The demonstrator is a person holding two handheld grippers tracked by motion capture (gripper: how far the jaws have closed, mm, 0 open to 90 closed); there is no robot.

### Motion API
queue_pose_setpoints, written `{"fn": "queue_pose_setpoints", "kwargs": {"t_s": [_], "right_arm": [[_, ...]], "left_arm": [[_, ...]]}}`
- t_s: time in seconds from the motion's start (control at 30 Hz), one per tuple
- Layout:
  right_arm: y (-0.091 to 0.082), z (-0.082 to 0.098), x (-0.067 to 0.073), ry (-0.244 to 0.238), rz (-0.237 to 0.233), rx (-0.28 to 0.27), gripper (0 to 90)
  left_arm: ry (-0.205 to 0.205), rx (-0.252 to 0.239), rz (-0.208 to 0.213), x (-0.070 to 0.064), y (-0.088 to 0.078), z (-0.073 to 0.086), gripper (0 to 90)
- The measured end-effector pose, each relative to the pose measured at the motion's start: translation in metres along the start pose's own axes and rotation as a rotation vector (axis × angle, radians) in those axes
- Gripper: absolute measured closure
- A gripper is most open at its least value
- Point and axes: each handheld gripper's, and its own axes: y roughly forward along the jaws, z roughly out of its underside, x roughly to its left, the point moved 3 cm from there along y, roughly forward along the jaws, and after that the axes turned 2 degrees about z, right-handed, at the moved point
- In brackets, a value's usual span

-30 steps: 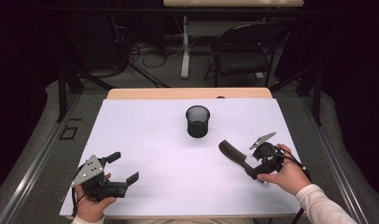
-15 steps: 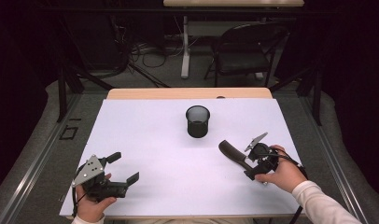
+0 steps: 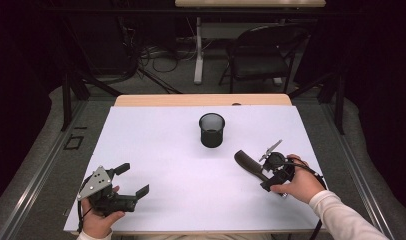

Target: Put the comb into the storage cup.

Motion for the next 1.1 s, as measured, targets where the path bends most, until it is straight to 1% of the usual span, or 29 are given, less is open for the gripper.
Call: {"fn": "queue_pose_setpoints", "kwargs": {"t_s": [0.03,0.1,0.13,0.17,0.3,0.37,0.4,0.43,0.47,0.6,0.63,0.67,0.7,0.73,0.77,0.8,0.83,0.87,0.9,0.93,0.97,1.03,1.07,1.1], "right_arm": [[0.001,0.000,0.000,-0.003,-0.001,0.003,28.9],[0.000,-0.001,-0.001,-0.010,0.000,0.038,29.2],[0.002,-0.001,-0.001,-0.008,-0.008,0.020,29.7],[0.004,-0.002,-0.001,-0.006,-0.009,0.014,30.2],[0.007,-0.004,-0.001,-0.007,-0.014,0.024,31.3],[0.007,-0.005,-0.001,-0.017,-0.012,0.046,31.6],[0.009,-0.005,0.000,-0.013,-0.017,0.031,31.7],[0.009,-0.006,-0.001,-0.021,-0.019,0.040,31.9],[0.010,-0.006,0.000,-0.017,-0.020,0.035,32.1],[0.012,-0.007,0.000,-0.020,-0.025,0.050,32.4],[0.013,-0.007,0.000,-0.019,-0.024,0.046,32.7],[0.013,-0.007,0.000,-0.023,-0.025,0.057,33.0],[0.011,-0.007,-0.001,-0.035,-0.018,0.086,33.0],[0.012,-0.007,-0.002,-0.040,-0.026,0.089,33.3],[0.012,-0.007,-0.001,-0.029,-0.026,0.086,34.3],[0.014,-0.008,-0.001,-0.025,-0.027,0.067,35.0],[0.015,-0.008,-0.001,-0.009,-0.033,0.078,35.1],[0.012,-0.008,-0.003,-0.033,-0.032,0.125,35.6],[0.010,-0.009,-0.004,-0.053,-0.030,0.161,36.8],[0.011,-0.009,-0.004,-0.046,-0.030,0.158,38.4],[0.017,-0.008,-0.002,-0.017,-0.043,0.083,39.6],[0.018,-0.008,-0.003,-0.011,-0.049,0.097,40.9],[0.020,-0.008,-0.004,-0.011,-0.045,0.089,41.8],[0.020,-0.008,-0.004,-0.011,-0.055,0.095,42.4]], "left_arm": [[0.000,0.000,0.000,0.000,0.000,0.000,1.2],[0.000,0.002,-0.001,0.000,0.000,0.000,1.2],[0.000,0.001,0.001,0.000,0.000,0.000,1.2],[0.000,0.003,-0.001,0.000,0.000,0.000,1.2],[-0.001,0.003,-0.001,0.000,0.000,0.000,1.2],[-0.001,0.003,-0.001,0.000,0.000,0.000,1.2],[-0.001,0.003,-0.001,0.000,0.000,0.000,1.2],[0.000,0.003,-0.001,0.000,0.000,0.000,1.2],[-0.001,0.004,-0.001,0.000,0.000,0.000,1.2],[0.000,0.001,0.004,0.000,0.001,0.001,1.2],[0.001,0.006,0.002,0.000,0.000,0.001,1.2],[0.000,0.003,0.002,0.000,0.001,0.001,1.2],[0.000,0.003,0.002,0.000,0.001,0.001,1.2],[0.000,0.002,0.002,0.000,0.000,0.001,1.2],[0.000,0.002,0.002,0.000,0.000,0.000,1.2],[-0.001,0.002,0.002,0.000,0.000,0.001,1.2],[0.000,0.001,0.004,0.000,0.001,0.001,1.2],[0.000,0.001,0.004,0.000,0.001,0.001,1.2],[0.000,0.004,0.005,0.000,0.001,0.001,1.2],[0.000,0.002,0.004,0.000,0.001,0.001,1.2],[0.000,0.002,0.004,0.000,0.001,0.001,1.2],[0.000,0.007,0.002,0.000,0.000,0.001,1.2],[0.000,0.007,0.002,0.000,0.000,0.001,1.2],[0.000,0.007,0.003,0.000,0.001,0.001,1.2]]}}
